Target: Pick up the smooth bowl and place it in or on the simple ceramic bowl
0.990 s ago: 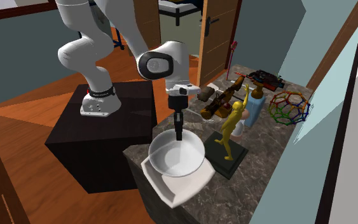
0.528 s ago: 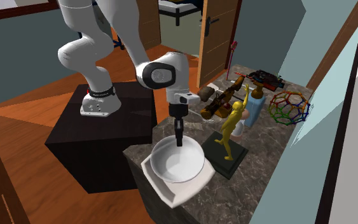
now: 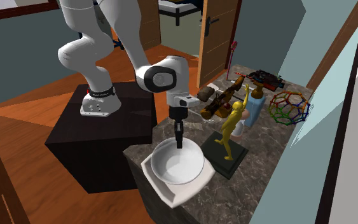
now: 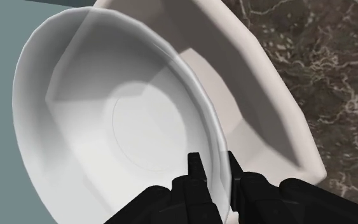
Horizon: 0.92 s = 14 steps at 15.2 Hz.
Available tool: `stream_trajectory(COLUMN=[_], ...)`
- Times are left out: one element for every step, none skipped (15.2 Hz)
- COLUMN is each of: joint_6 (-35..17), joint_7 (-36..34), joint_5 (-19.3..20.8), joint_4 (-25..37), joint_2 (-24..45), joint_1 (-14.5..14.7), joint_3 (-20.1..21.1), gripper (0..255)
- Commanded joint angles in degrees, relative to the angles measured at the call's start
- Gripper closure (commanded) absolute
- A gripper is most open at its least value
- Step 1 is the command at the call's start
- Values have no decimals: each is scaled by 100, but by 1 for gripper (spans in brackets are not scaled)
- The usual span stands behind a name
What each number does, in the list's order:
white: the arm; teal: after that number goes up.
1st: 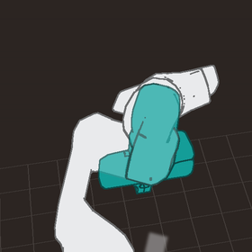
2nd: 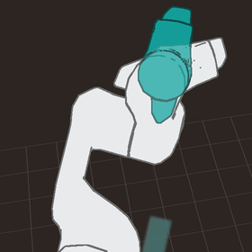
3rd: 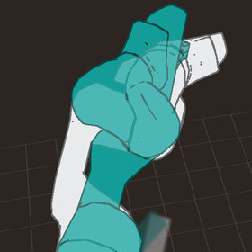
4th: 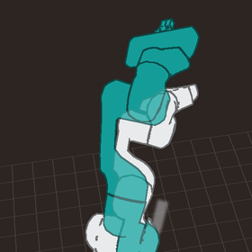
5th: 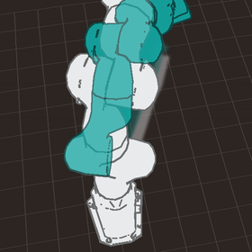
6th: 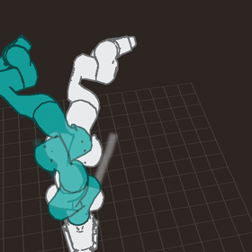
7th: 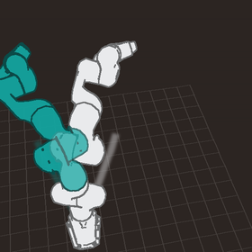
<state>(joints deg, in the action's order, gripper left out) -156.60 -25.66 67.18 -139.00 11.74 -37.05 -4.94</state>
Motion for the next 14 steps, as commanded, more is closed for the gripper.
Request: stream_trajectory(joint_6=[-1,-1,-1,-1,-1,-1,-1,105,216,332,428,428,428,428], joint_7=[-2,-2,-2,-1,-1,-1,-1,169,340,511,643,643,643,644], joint_5=[2,3,3,2,2,2,2,-213,-432,-655,-831,-831,-832,-832], joint_4=[2,1,1,1,1,1,1,-118,-228,-330,-403,-403,-403,-403], joint_2=[-1,-1,-1,-2,-2,-2,-2,-227,-451,-674,-848,-848,-848,-848], joint_1=[0,0,0,0,0,0,0,20,44,74,105,107,108,109], joint_3=[-1,-1,-1,-1,-1,-1,-1,69,138,205,252,249,248,248], gripper=[255,0,0,0,0,0,0,0,0,0,0,0,0,0])
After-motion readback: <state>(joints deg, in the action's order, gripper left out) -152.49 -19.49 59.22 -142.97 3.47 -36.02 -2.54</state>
